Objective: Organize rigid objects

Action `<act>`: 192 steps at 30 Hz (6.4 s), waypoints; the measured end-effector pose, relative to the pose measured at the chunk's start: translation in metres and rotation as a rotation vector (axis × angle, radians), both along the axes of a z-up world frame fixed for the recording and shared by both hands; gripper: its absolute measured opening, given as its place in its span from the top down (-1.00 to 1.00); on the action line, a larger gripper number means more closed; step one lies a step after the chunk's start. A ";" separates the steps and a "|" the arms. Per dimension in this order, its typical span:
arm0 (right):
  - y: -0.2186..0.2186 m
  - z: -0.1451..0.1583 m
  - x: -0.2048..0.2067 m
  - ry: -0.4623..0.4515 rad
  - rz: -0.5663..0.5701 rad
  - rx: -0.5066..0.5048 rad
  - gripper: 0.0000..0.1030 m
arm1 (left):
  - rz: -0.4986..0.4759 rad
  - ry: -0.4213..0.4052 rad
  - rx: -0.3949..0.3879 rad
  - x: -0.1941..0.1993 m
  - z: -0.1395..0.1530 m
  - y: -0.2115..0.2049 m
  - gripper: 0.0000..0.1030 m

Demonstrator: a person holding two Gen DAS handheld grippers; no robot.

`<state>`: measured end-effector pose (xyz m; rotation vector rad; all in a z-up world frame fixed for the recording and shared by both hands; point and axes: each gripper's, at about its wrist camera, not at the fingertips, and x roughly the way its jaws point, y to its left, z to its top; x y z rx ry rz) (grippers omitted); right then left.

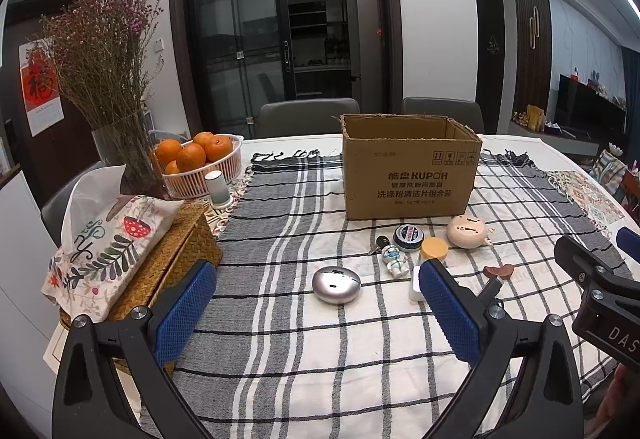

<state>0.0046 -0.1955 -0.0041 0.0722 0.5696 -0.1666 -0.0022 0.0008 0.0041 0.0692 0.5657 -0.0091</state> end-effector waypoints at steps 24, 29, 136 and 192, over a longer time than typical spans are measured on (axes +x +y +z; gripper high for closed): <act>0.000 0.000 0.000 0.002 -0.001 0.001 -1.00 | -0.004 0.005 -0.002 0.000 -0.003 0.000 -1.00; 0.000 0.000 0.000 0.003 -0.001 0.002 -1.00 | -0.005 0.005 -0.002 -0.001 -0.003 -0.001 -1.00; 0.032 -0.152 0.171 0.428 0.171 0.142 -0.47 | -0.267 0.365 -0.050 0.161 -0.156 0.001 -0.26; -0.038 0.026 0.198 -0.005 0.103 0.204 -0.47 | -0.300 0.083 -0.087 0.212 0.030 -0.052 -0.26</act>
